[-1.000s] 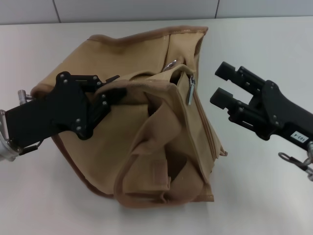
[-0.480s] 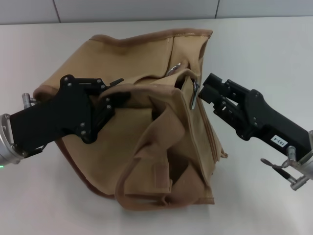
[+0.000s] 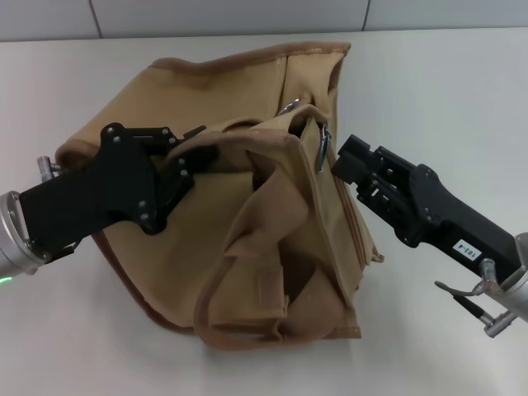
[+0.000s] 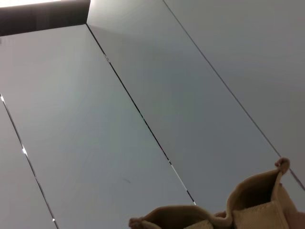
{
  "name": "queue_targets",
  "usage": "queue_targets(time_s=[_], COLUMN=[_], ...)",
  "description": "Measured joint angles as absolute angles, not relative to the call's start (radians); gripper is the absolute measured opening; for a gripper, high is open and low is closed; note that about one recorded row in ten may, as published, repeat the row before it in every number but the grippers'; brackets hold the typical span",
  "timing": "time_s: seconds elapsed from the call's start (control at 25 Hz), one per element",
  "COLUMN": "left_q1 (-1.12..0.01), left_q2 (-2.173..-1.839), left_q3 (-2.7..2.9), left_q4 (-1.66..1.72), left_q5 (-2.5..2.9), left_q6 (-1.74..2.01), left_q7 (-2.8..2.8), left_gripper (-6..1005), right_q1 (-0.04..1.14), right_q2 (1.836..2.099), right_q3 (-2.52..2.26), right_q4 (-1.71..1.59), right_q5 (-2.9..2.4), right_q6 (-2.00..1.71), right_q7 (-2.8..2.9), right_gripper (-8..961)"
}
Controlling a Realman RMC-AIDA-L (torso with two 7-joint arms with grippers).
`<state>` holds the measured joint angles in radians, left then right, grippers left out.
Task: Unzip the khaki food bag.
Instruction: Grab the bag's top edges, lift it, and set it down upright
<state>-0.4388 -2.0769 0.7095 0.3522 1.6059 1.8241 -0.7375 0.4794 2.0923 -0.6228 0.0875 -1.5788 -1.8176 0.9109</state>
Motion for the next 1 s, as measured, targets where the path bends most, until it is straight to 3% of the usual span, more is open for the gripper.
queue_targets(time_s=[1.0], left_q1=[-0.451], left_q2=[-2.078], left_q3=[0.718], left_q4=[0.31], left_q5=[1.6], left_q6=[1.821], left_q7=[-0.683], left_gripper=[56], right_q1=[0.549], right_q2=[2.091], right_q3=[-0.64], right_q4=[0.115], right_q5=[-1.613], right_q6=[-1.766], right_q7=[1.184], right_gripper=[377])
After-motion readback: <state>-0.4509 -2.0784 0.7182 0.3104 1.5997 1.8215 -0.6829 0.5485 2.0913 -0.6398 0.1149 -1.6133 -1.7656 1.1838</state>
